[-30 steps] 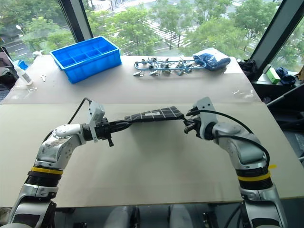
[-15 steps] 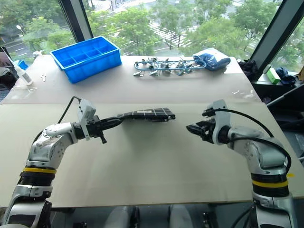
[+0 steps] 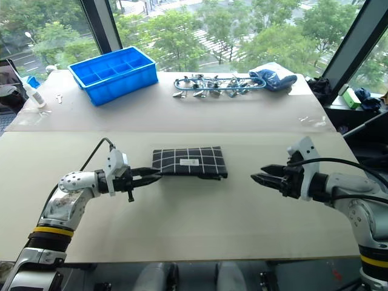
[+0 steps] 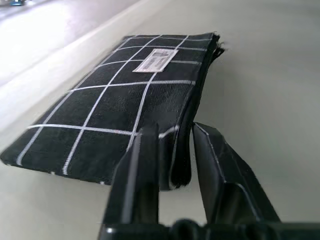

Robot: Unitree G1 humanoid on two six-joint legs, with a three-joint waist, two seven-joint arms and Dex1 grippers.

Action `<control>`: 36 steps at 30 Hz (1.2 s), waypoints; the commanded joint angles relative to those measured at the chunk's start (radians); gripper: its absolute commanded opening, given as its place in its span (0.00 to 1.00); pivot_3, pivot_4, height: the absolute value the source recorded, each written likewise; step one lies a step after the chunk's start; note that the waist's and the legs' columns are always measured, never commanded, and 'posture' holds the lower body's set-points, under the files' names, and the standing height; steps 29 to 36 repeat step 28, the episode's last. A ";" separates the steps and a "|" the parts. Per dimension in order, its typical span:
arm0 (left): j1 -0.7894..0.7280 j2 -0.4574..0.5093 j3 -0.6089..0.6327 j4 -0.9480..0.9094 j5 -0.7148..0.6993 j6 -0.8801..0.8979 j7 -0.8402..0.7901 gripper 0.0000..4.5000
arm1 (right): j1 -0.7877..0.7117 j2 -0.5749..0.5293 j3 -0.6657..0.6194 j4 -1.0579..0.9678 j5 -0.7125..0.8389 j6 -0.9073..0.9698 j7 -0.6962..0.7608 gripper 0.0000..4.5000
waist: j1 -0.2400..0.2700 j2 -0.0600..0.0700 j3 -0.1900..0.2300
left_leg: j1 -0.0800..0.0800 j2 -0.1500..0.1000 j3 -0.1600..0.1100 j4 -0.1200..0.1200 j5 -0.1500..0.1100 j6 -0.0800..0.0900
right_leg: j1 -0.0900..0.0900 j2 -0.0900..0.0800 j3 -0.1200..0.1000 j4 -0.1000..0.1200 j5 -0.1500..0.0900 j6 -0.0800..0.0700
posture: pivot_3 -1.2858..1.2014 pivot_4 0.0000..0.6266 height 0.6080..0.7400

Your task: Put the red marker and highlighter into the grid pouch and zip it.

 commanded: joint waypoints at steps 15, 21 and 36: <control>0.163 0.146 0.429 -0.244 -0.426 0.587 0.225 0.78 | 0.022 -0.052 -0.044 0.061 -0.027 -0.120 0.065 0.58 | -0.005 0.000 0.000 | 0.001 0.003 -0.002 0.001 0.000 0.000 | 0.000 0.000 0.000 0.001 0.000 0.000 | 0.52 0.24 1.00; 0.265 0.149 0.564 -0.257 -0.444 0.586 0.298 0.78 | -0.016 -0.045 -0.007 0.161 -0.065 -0.170 0.078 0.58 | -0.007 0.000 0.000 | 0.001 0.002 -0.001 0.000 0.000 0.000 | 0.000 0.000 0.000 0.001 0.000 0.000 | 0.52 0.24 1.00; 0.306 0.150 0.542 -0.307 -0.411 0.600 0.370 0.78 | -0.058 -0.018 0.045 0.205 -0.092 -0.198 0.074 0.58 | 0.000 0.000 0.000 | 0.002 0.002 -0.001 0.000 0.000 -0.001 | 0.001 0.000 0.000 0.001 0.000 -0.001 | 0.52 0.24 1.00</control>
